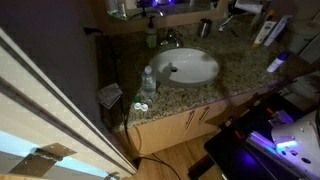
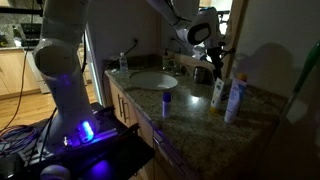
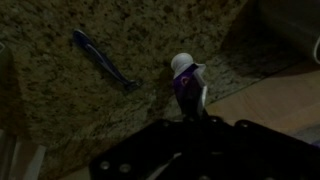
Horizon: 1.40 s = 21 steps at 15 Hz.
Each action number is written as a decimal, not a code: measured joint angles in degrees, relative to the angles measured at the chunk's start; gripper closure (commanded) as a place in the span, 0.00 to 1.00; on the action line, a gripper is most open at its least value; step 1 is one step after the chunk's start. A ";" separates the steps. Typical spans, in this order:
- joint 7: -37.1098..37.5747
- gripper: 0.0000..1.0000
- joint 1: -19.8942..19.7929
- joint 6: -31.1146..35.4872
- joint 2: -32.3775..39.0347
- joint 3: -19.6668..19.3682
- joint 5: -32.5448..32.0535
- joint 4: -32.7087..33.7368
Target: Remove the toothbrush from the silver cup and place it on the left side of the counter, place the toothpaste inside the silver cup
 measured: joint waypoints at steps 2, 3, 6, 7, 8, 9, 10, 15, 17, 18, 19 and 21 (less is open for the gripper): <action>-0.02 0.99 -0.01 -0.56 -2.57 0.57 1.08 0.34; -0.48 0.99 -0.06 -1.42 -4.49 1.25 2.06 0.36; -6.65 0.99 -0.53 -8.53 -11.62 4.88 7.82 0.39; -9.00 0.99 -0.49 -11.82 -14.06 5.90 9.70 0.40; -10.75 0.99 -0.33 -15.43 -16.16 6.61 11.06 0.41; -11.77 0.99 -0.04 -19.20 -17.91 6.92 11.69 0.45; -12.10 0.99 0.32 -22.53 -19.13 6.94 11.74 0.48; -8.83 0.99 1.61 -27.54 -18.93 6.33 6.15 0.43; -7.53 0.97 1.87 -27.43 -17.52 6.06 4.96 0.45; -7.41 0.97 1.88 -27.43 -16.86 6.03 4.97 0.46; -7.39 0.97 1.88 -27.41 -16.30 6.03 4.98 0.46; -7.37 0.99 1.88 -27.38 -15.78 6.02 4.98 0.55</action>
